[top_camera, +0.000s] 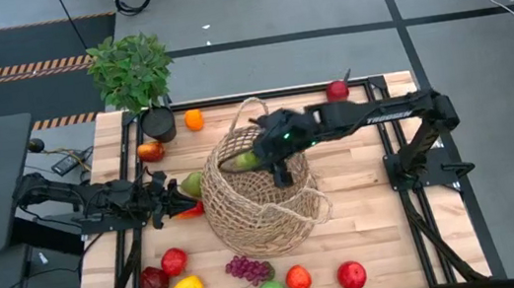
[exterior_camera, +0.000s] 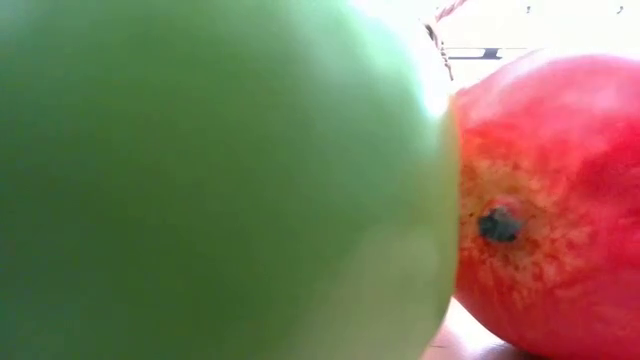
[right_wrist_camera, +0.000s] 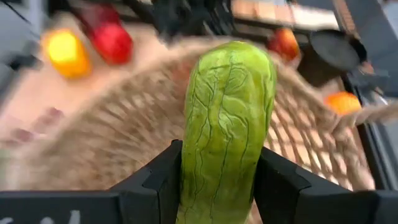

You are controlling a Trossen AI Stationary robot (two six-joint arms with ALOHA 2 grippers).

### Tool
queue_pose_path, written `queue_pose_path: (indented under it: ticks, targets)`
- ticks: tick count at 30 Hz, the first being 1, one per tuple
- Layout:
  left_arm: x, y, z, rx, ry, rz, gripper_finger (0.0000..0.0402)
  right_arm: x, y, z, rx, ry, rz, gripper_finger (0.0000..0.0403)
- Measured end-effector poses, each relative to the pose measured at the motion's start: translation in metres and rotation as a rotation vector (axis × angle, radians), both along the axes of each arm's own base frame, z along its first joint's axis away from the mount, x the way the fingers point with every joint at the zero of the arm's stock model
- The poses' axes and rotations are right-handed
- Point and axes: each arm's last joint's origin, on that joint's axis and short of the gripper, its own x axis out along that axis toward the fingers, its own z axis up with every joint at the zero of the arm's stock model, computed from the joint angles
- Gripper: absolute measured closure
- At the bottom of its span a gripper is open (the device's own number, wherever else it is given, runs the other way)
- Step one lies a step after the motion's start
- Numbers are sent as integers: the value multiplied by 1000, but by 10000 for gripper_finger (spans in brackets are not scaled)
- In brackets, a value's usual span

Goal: Build produce basket
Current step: Put the cucumber into the basket

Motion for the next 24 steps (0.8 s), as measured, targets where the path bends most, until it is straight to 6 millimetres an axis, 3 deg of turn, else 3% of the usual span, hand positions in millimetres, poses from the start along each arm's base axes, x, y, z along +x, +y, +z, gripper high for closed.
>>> queue_pose_path:
  ticks: [5, 12, 16, 24]
  targets:
    - [0, 0, 0, 0, -1, 0, 339, 17, -5, -31, -179, 111, -69, 233]
    - [0, 0, 0, 0, 1, 0, 344, 30, 4, -56, -382, 197, -79, 233]
    - [0, 0, 0, 0, 1, 0, 341, 39, 10, -75, -383, 244, -49, 233]
    - [0, 0, 0, 0, 0, 0, 342, 53, 17, -113, -226, 329, 65, 233]
